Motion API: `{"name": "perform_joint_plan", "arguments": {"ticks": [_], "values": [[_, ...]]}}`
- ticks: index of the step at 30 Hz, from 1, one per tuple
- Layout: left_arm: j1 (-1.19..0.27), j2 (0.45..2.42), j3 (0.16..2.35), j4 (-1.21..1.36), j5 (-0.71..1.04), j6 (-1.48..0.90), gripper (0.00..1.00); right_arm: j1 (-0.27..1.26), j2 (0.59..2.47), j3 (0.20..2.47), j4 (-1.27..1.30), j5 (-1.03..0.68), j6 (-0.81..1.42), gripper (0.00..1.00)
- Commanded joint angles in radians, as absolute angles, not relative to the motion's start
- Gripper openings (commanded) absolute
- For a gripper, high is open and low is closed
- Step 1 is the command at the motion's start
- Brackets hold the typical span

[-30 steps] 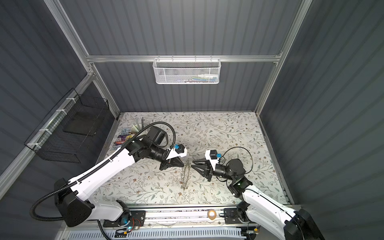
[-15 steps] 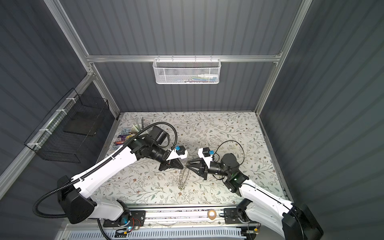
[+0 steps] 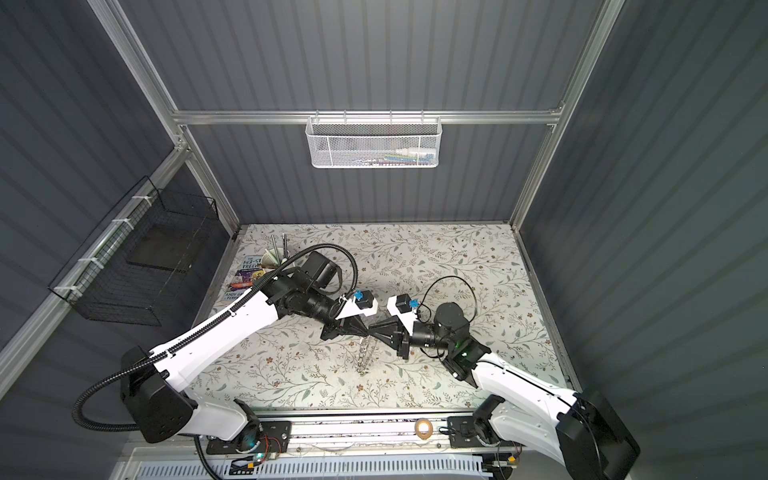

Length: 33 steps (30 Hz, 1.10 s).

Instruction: Put the keys on the keyring

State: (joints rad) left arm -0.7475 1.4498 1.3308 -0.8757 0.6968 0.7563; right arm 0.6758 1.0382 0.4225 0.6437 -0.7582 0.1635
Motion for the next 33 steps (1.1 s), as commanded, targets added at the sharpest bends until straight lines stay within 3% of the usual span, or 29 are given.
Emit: {"name": "perform_joint_plan", "arguments": {"ticks": [1, 8, 20, 23, 27, 33], "values": [[-0.753, 1.455, 1.350, -0.855, 0.706, 0.745, 0.00, 0.681, 1.045, 0.436, 0.617, -0.751, 0.140, 0.16], [-0.745, 1.447, 1.332, -0.826, 0.685, 0.739, 0.00, 0.681, 1.054, 0.428, 0.606, -0.723, 0.130, 0.19], [-0.731, 1.447, 1.317, -0.813, 0.689, 0.740, 0.00, 0.680, 1.087, 0.445, 0.618, -0.714, 0.144, 0.07], [-0.732, 1.453, 1.314, -0.814, 0.685, 0.742, 0.00, 0.680, 1.092, 0.446, 0.634, -0.709, 0.150, 0.01], [-0.727, 1.454, 1.306, -0.802, 0.691, 0.745, 0.00, 0.681, 1.111, 0.459, 0.640, -0.696, 0.154, 0.00], [-0.703, 1.450, 1.264, -0.700, 0.596, 0.656, 0.01, 0.641, 1.151, 0.413, 0.852, -0.695, 0.220, 0.00]]}}
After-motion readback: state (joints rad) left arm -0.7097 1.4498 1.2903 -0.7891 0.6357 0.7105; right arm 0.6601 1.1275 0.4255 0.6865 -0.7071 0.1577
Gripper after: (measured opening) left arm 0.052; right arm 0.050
